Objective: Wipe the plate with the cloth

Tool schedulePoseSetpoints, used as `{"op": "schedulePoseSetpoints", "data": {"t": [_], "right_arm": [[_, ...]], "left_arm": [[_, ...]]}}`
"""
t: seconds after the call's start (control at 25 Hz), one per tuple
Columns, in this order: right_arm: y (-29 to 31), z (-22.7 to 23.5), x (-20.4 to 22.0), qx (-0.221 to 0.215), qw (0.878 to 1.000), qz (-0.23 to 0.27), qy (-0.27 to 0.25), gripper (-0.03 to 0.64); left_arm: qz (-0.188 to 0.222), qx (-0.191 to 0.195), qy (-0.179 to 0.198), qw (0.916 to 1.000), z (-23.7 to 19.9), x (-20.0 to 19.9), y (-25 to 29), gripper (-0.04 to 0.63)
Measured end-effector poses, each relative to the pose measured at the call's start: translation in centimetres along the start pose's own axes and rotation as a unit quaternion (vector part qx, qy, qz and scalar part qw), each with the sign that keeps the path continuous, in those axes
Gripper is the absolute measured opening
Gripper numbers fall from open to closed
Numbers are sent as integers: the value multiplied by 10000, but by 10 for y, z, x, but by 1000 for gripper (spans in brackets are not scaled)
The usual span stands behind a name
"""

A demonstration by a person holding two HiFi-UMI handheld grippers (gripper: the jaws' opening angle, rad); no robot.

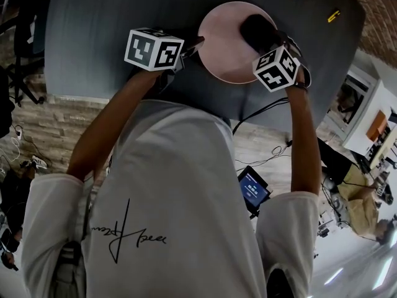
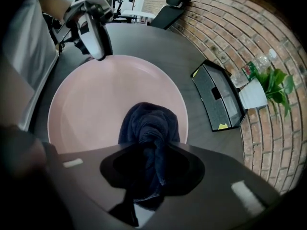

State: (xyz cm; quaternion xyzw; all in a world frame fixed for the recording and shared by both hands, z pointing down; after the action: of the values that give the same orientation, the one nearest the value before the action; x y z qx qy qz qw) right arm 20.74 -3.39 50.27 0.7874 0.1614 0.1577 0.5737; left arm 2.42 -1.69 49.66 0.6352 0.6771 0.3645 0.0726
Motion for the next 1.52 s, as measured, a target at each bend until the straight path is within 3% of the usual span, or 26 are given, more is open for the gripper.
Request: {"op": "schedulePoseSetpoints", "data": {"t": [0.36, 0.8, 1.08, 1.28, 1.52], "right_arm": [[-8, -3, -6, -61, 9974, 357, 629, 117], [-30, -11, -11, -146, 9824, 861, 1650, 112], [-49, -30, -8, -60, 9720, 1153, 2048, 107], [-65, -43, -11, -67, 9661, 1393, 2171, 108], [-91, -56, -10, -240, 9520, 1746, 2502, 109]], "left_arm": [[252, -121, -75, 9996, -9, -12, -18, 146], [1179, -476, 205, 9917, -2, -48, -55, 108], [1168, -442, 389, 9914, 17, -41, -50, 86], [1515, -607, 519, 9852, 29, -46, -62, 16], [1646, -586, 650, 9825, 44, -47, -69, 13]]}}
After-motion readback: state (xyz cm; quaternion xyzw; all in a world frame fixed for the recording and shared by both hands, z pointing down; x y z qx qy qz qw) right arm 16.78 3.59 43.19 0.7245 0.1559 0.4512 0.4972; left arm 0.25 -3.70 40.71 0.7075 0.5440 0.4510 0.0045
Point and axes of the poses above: the fingertips, and each gripper's own axes: y forward along the fingers, z to its right, x out of its underside, the point moved 1 cm from there along -y, backward along the fingers, and after that the axes turned 3 degrees about -z, right-handed, at the moved point
